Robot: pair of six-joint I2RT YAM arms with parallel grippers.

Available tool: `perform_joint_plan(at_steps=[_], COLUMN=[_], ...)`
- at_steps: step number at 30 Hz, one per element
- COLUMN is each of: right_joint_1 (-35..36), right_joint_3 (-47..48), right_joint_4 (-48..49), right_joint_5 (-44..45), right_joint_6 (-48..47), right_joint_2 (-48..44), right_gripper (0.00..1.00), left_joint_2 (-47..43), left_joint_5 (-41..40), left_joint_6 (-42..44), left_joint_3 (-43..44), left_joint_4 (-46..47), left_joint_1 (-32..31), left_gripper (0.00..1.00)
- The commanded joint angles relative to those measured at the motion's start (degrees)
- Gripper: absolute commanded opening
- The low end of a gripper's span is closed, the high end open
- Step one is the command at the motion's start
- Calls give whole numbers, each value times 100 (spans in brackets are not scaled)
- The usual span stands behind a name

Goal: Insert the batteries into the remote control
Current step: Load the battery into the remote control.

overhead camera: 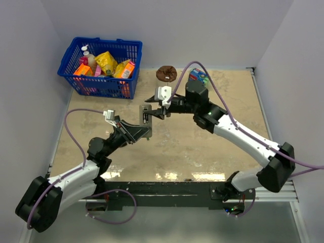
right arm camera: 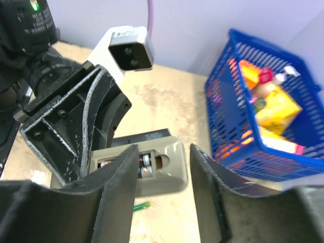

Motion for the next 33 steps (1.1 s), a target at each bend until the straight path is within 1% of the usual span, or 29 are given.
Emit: perform_joint_plan(at_steps=[1, 2, 3, 5, 6, 8, 9, 11, 13, 17, 24, 28, 32, 33], right_joint_1=[-48, -48, -39, -39, -39, -39, -31, -13, 57, 171, 295, 321, 347, 339], right_joint_3=[193, 167, 97, 18, -70, -167, -254, -316, -343, -291, -159, -132, -123, -115], right_joint_4=[-213, -230, -248, -248, -248, -222, -204, -204, -248, -432, -748, -775, -740, -731], right_joint_5=[336, 450, 529, 626, 722, 802, 820, 916, 995, 1048, 1101, 1101, 1163, 1163], right_joint_6=[350, 350, 350, 455, 542, 613, 631, 631, 500, 219, -90, -151, -178, -178], right_joint_2=[-537, -642, -696, -784, -845, -898, -924, -916, -890, -776, -565, -520, -459, -459], right_gripper=[52, 55, 63, 68, 74, 79, 84, 86, 92, 98, 98, 98, 95, 93], left_joint_2=[-24, -41, -41, -67, -93, -120, -129, -138, -129, -146, -226, -234, -243, -261], left_joint_5=[116, 125, 134, 169, 169, 213, 230, 266, 292, 362, 415, 468, 503, 512], left_joint_6=[280, 280, 289, 376, 403, 473, 500, 544, 561, 605, 658, 693, 711, 719], left_joint_3=[226, 234, 243, 278, 304, 331, 366, 392, 401, 454, 515, 533, 577, 577], left_joint_4=[489, 481, 454, 367, 288, 244, 191, 155, 147, 85, -47, -82, -82, -82], left_joint_1=[9, 18, 27, 27, 27, 36, 36, 27, 27, 36, 36, 27, 27, 36], left_gripper=[0, 0, 0, 0, 0, 0, 0, 0, 0, 0, 0, 0, 0, 0])
